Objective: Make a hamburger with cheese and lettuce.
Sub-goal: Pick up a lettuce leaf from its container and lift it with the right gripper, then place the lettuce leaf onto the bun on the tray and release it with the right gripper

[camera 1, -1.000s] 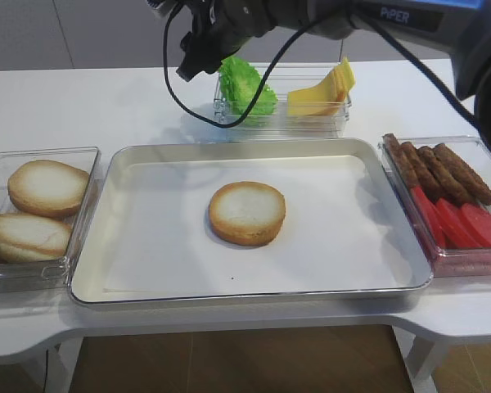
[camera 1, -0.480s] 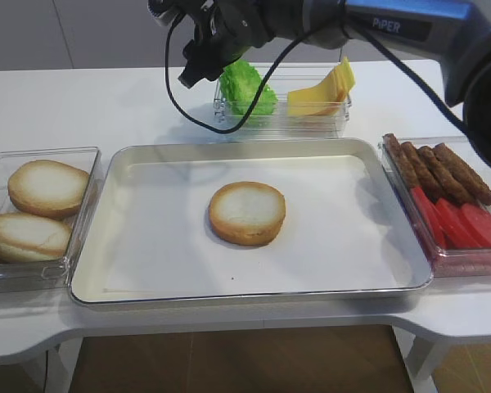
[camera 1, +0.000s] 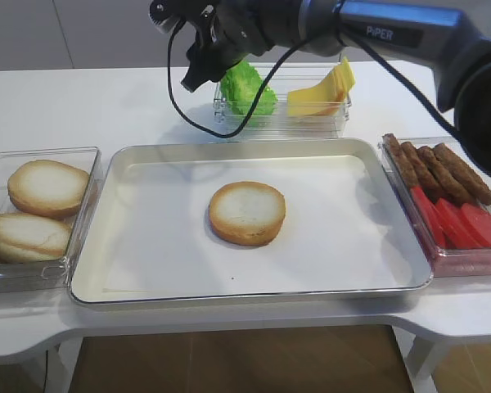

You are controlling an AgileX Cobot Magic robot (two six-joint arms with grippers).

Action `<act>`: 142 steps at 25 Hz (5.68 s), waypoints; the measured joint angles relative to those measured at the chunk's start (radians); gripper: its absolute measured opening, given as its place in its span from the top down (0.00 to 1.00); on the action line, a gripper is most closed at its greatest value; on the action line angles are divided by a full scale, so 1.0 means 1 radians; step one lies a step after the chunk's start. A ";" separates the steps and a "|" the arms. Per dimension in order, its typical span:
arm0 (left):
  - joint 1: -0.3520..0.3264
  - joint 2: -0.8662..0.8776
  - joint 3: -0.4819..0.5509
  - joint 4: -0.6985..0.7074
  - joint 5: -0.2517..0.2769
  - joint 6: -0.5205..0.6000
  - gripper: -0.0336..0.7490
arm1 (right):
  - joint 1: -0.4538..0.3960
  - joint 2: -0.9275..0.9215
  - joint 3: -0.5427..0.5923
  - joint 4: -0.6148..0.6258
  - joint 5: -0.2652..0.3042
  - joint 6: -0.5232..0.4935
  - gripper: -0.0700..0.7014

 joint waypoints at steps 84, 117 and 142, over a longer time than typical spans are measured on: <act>0.000 0.000 0.000 0.000 0.000 0.000 0.37 | 0.031 -0.359 0.000 0.027 0.499 0.042 0.91; 0.000 0.000 0.000 0.000 0.000 0.000 0.37 | 0.035 -0.686 0.491 0.228 0.712 0.154 0.91; 0.000 0.000 0.000 0.000 0.000 0.000 0.37 | 0.165 -0.548 0.641 -0.065 0.414 0.453 0.91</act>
